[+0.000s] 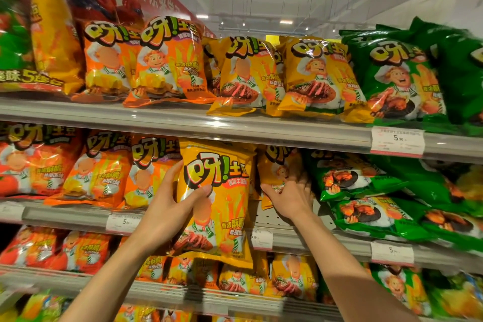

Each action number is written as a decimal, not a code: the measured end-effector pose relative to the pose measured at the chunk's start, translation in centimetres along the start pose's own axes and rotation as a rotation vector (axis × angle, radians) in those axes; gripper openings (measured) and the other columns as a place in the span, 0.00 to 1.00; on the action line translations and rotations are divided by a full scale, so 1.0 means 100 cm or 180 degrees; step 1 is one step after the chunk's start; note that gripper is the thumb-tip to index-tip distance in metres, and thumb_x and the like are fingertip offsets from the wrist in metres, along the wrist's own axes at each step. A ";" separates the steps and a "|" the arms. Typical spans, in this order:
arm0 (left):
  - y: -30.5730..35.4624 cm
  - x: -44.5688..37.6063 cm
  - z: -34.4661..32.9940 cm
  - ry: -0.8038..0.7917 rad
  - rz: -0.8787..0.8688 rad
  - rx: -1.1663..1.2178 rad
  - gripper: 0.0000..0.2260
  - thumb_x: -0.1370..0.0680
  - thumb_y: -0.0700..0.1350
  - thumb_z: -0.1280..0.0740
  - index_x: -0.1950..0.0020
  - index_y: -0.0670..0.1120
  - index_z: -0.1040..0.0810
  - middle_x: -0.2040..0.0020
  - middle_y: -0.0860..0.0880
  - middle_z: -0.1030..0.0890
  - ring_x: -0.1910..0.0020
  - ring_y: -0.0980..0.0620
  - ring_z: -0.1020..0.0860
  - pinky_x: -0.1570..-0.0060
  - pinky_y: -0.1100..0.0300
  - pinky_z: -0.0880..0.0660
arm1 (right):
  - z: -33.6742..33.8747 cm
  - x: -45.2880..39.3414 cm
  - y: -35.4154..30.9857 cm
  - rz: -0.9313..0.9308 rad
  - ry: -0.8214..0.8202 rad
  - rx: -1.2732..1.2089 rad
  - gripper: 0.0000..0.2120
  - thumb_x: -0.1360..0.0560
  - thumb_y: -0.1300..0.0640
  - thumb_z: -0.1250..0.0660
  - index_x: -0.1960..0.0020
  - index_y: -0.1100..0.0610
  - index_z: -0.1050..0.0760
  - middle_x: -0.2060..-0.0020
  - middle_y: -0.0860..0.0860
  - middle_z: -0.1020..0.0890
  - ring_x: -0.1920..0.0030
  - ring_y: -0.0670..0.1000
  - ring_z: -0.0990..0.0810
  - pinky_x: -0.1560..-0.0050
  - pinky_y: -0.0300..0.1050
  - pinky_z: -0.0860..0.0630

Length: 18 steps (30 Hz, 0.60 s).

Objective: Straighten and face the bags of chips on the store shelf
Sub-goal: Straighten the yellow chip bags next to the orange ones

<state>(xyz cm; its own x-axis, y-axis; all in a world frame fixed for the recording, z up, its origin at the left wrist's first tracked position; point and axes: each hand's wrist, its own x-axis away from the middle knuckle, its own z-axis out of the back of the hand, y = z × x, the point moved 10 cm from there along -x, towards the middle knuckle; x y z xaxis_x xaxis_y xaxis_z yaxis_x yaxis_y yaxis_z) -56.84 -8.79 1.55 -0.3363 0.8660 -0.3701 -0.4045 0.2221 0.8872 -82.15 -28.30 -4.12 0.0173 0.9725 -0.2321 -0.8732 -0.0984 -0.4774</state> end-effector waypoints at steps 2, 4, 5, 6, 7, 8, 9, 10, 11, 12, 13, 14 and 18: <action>-0.003 0.000 -0.002 0.0006 -0.0023 0.0058 0.33 0.25 0.54 0.29 0.24 0.60 0.41 0.45 0.75 0.35 0.46 0.74 0.33 0.41 0.63 0.37 | 0.004 0.006 0.001 0.0038 0.0017 -0.0268 0.48 0.26 0.29 0.40 0.20 0.58 0.49 0.21 0.63 0.48 0.22 0.64 0.48 0.23 0.59 0.45; -0.007 0.000 -0.006 0.0012 -0.0049 0.0044 0.35 0.27 0.59 0.29 0.23 0.60 0.41 0.36 0.69 0.31 0.35 0.64 0.31 0.38 0.59 0.35 | 0.015 0.016 0.000 0.0160 0.0161 -0.0574 0.44 0.23 0.34 0.39 0.20 0.59 0.52 0.22 0.62 0.45 0.22 0.62 0.47 0.23 0.57 0.44; -0.008 0.000 -0.009 0.0028 -0.0080 0.0015 0.36 0.27 0.61 0.29 0.23 0.60 0.41 0.33 0.65 0.29 0.34 0.62 0.30 0.37 0.58 0.33 | 0.024 0.023 -0.001 0.0239 0.0239 -0.0726 0.41 0.21 0.36 0.40 0.20 0.59 0.51 0.22 0.61 0.44 0.22 0.61 0.46 0.23 0.56 0.43; -0.009 -0.001 -0.012 0.0047 -0.0104 0.0014 0.37 0.28 0.61 0.28 0.23 0.60 0.41 0.33 0.63 0.27 0.36 0.64 0.28 0.38 0.60 0.31 | 0.032 0.032 -0.002 0.0306 0.0296 -0.0903 0.38 0.20 0.38 0.40 0.20 0.59 0.49 0.22 0.60 0.42 0.22 0.59 0.44 0.24 0.54 0.42; -0.008 0.000 -0.017 0.0059 -0.0101 0.0037 0.36 0.28 0.60 0.28 0.23 0.60 0.41 0.35 0.63 0.26 0.40 0.68 0.26 0.41 0.63 0.30 | 0.039 0.042 -0.004 0.0370 0.0295 -0.1103 0.35 0.19 0.39 0.41 0.21 0.57 0.46 0.22 0.57 0.40 0.23 0.56 0.41 0.26 0.52 0.39; -0.006 0.000 -0.024 0.0061 -0.0104 0.0075 0.36 0.27 0.59 0.28 0.23 0.59 0.40 0.38 0.65 0.25 0.43 0.72 0.26 0.44 0.66 0.29 | 0.043 0.054 -0.006 0.0436 0.0226 -0.1315 0.32 0.19 0.39 0.42 0.21 0.54 0.43 0.23 0.53 0.37 0.24 0.53 0.37 0.28 0.50 0.37; -0.006 -0.001 -0.031 0.0067 -0.0115 0.0106 0.35 0.27 0.58 0.27 0.24 0.60 0.40 0.40 0.67 0.25 0.45 0.73 0.25 0.43 0.65 0.28 | 0.045 0.067 -0.010 0.0511 0.0085 -0.1565 0.31 0.20 0.37 0.43 0.21 0.50 0.42 0.25 0.49 0.34 0.27 0.49 0.33 0.30 0.49 0.34; -0.003 -0.002 -0.038 0.0066 -0.0115 0.0139 0.35 0.27 0.58 0.27 0.24 0.60 0.40 0.40 0.66 0.24 0.44 0.72 0.25 0.41 0.61 0.26 | 0.043 0.079 -0.015 0.0543 -0.0136 -0.1827 0.32 0.21 0.34 0.44 0.22 0.46 0.42 0.28 0.44 0.32 0.30 0.46 0.31 0.31 0.47 0.32; -0.001 -0.003 -0.046 0.0069 -0.0100 0.0170 0.36 0.27 0.58 0.26 0.24 0.60 0.40 0.39 0.65 0.24 0.43 0.70 0.24 0.38 0.57 0.26 | 0.039 0.091 -0.020 0.0541 -0.0371 -0.2068 0.33 0.23 0.31 0.44 0.22 0.43 0.43 0.32 0.40 0.31 0.32 0.43 0.30 0.33 0.45 0.31; 0.003 -0.005 -0.054 0.0058 -0.0124 0.0189 0.36 0.27 0.59 0.26 0.24 0.60 0.41 0.38 0.66 0.25 0.42 0.70 0.25 0.37 0.56 0.26 | 0.035 0.098 -0.024 0.0516 -0.0554 -0.2266 0.35 0.25 0.28 0.44 0.22 0.40 0.45 0.33 0.39 0.31 0.33 0.42 0.29 0.34 0.45 0.31; 0.007 -0.008 -0.063 0.0032 -0.0167 0.0169 0.37 0.26 0.59 0.27 0.23 0.59 0.42 0.38 0.69 0.28 0.42 0.75 0.28 0.37 0.60 0.28 | 0.030 0.100 -0.024 0.0476 -0.0631 -0.2427 0.36 0.26 0.27 0.42 0.23 0.39 0.44 0.33 0.38 0.30 0.34 0.42 0.28 0.34 0.46 0.30; 0.012 -0.011 -0.073 -0.0014 -0.0210 0.0115 0.37 0.25 0.58 0.27 0.22 0.58 0.43 0.41 0.73 0.31 0.45 0.81 0.32 0.40 0.66 0.32 | 0.027 0.098 -0.023 0.0411 -0.0635 -0.2551 0.34 0.27 0.27 0.40 0.25 0.38 0.43 0.35 0.37 0.30 0.36 0.41 0.28 0.34 0.46 0.29; 0.024 -0.027 -0.089 -0.0127 -0.0370 -0.0024 0.41 0.27 0.67 0.31 0.20 0.55 0.45 0.35 0.68 0.31 0.33 0.66 0.32 0.36 0.65 0.33 | 0.041 0.072 -0.017 0.0344 -0.0132 -0.2650 0.35 0.25 0.33 0.36 0.24 0.43 0.42 0.36 0.43 0.25 0.37 0.46 0.24 0.36 0.51 0.24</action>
<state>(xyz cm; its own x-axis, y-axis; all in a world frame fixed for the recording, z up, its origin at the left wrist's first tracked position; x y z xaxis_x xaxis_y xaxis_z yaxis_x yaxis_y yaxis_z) -64.50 -14.62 2.24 -0.2527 0.8518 -0.4589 -0.4452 0.3187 0.8368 -82.56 -20.26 -1.54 -0.0779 0.9541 -0.2891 -0.2242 -0.2993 -0.9274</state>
